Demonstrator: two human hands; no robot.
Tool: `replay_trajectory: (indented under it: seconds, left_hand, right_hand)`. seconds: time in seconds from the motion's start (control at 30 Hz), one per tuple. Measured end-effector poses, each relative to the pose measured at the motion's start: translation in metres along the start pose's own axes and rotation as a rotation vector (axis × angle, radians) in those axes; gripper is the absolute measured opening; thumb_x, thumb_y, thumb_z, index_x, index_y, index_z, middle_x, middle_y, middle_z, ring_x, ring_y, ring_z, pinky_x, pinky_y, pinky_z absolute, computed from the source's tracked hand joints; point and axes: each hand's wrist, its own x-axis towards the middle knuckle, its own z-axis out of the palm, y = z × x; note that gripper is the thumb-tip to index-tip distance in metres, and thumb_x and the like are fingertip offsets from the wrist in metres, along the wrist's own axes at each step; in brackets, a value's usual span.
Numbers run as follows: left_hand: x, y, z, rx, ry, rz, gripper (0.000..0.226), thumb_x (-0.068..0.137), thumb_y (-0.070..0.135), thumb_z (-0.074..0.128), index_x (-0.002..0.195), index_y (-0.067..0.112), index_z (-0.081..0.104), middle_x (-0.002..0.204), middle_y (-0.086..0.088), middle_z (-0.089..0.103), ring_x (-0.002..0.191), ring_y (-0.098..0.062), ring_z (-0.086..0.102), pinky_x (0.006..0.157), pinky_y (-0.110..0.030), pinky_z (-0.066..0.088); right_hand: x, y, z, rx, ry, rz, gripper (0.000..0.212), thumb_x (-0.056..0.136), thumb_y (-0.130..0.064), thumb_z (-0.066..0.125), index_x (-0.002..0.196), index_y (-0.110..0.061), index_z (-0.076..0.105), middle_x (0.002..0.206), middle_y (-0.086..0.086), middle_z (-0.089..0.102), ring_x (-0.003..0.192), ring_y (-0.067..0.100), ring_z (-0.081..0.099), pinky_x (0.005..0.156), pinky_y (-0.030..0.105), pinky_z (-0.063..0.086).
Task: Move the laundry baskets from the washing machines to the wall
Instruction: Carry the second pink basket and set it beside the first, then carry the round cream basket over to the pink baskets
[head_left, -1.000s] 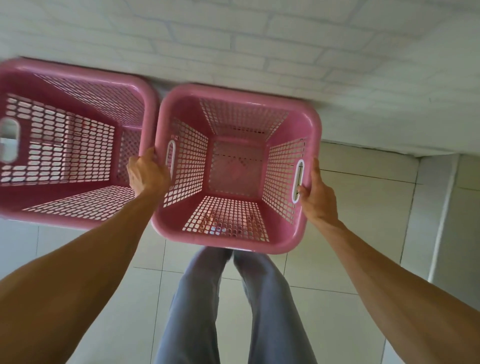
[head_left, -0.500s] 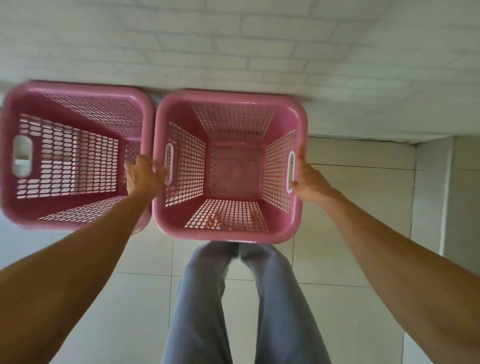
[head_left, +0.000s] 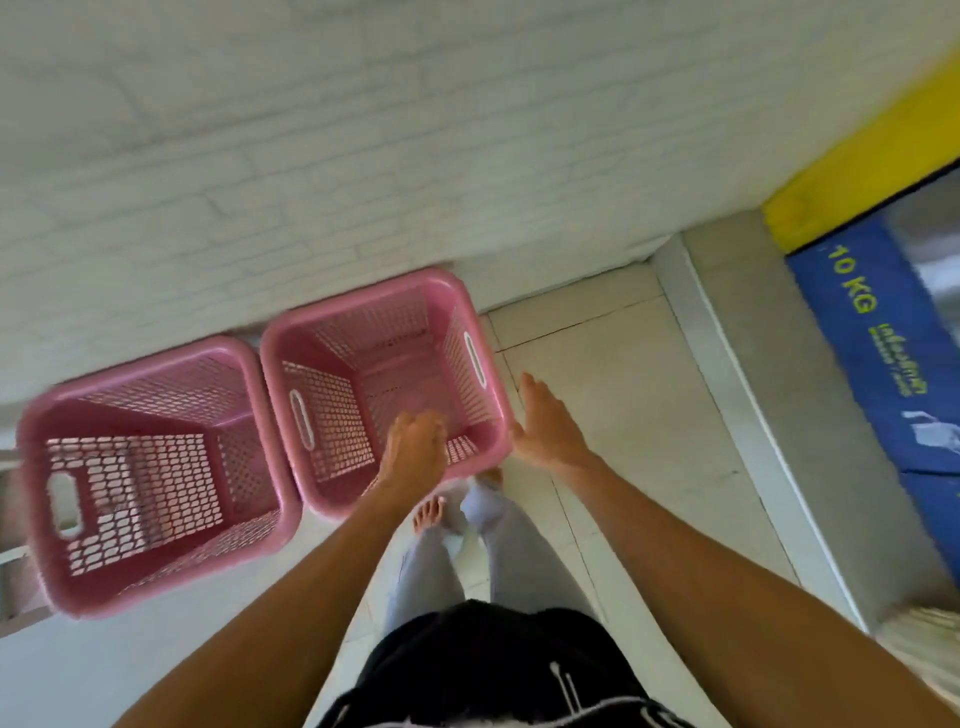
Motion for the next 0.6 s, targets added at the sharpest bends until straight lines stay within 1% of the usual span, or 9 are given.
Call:
replay_trajectory:
  seconds: [0.07,0.13,0.2,0.3,0.43,0.53,0.6]
  left_hand:
    - [-0.007,0.031,-0.003,0.028,-0.07,0.09,0.027,0.087,0.006,0.046,0.065,0.018,0.057,0.071,-0.005,0.062,0.065,-0.021,0.054,0.062,-0.032,0.049]
    - [-0.012,0.06,-0.007,0.059,-0.139,0.197,0.027,0.091,0.014,0.046,0.069,0.019,0.061,0.078,-0.003,0.066,0.07,-0.019,0.063,0.067,-0.032,0.057]
    - [-0.016,0.082,-0.009,0.14,-0.197,0.314,0.029,0.093,0.018,0.041,0.082,0.013,0.067,0.084,-0.005,0.069,0.073,-0.019,0.067,0.073,-0.036,0.06]
    - [-0.021,0.114,-0.003,0.234,-0.263,0.443,0.028,0.095,0.017,0.038,0.093,0.005,0.063,0.088,-0.009,0.068,0.078,-0.024,0.067,0.075,-0.041,0.059]
    - [-0.028,0.169,0.027,0.363,-0.302,0.602,0.028,0.093,0.019,0.041,0.103,0.002,0.06,0.097,-0.019,0.067,0.096,-0.034,0.063,0.085,-0.043,0.051]
    - [-0.046,0.22,0.062,0.422,-0.331,0.736,0.037,0.095,0.022,0.045,0.126,0.006,0.059,0.115,-0.017,0.067,0.112,-0.033,0.06,0.096,-0.042,0.046]
    - [-0.065,0.257,0.089,0.442,-0.357,0.822,0.041,0.096,0.022,0.048,0.133,0.008,0.056,0.123,-0.017,0.064,0.118,-0.032,0.057,0.102,-0.039,0.044]
  right_hand:
    - [-0.036,0.006,-0.016,0.006,0.026,0.044,0.073,0.102,-0.035,0.052,0.16,-0.012,0.013,0.161,0.014,0.026,0.144,0.034,0.035,0.112,0.044,0.036]
    - [-0.065,0.02,-0.028,0.056,0.093,0.094,0.071,0.104,-0.038,0.044,0.161,-0.012,0.011,0.166,0.014,0.019,0.149,0.036,0.028,0.116,0.046,0.031]
    - [-0.092,0.039,-0.034,0.118,0.17,0.155,0.07,0.105,-0.04,0.04,0.162,-0.014,0.01,0.168,0.013,0.016,0.152,0.035,0.023,0.119,0.047,0.028]
    - [-0.134,0.071,-0.036,0.203,0.264,0.261,0.068,0.105,-0.041,0.038,0.162,-0.014,0.013,0.168,0.011,0.016,0.153,0.032,0.021,0.121,0.046,0.025]
    - [-0.187,0.114,-0.034,0.367,0.412,0.406,0.067,0.105,-0.043,0.038,0.162,-0.015,0.017,0.168,0.01,0.018,0.153,0.03,0.022,0.121,0.044,0.023]
    - [-0.225,0.148,-0.037,0.459,0.53,0.489,0.065,0.105,-0.043,0.037,0.161,-0.015,0.02,0.167,0.009,0.022,0.152,0.03,0.025,0.122,0.045,0.025]
    - [-0.249,0.174,-0.041,0.492,0.588,0.538,0.063,0.106,-0.042,0.036,0.161,-0.015,0.021,0.167,0.009,0.023,0.151,0.031,0.027,0.12,0.045,0.026]
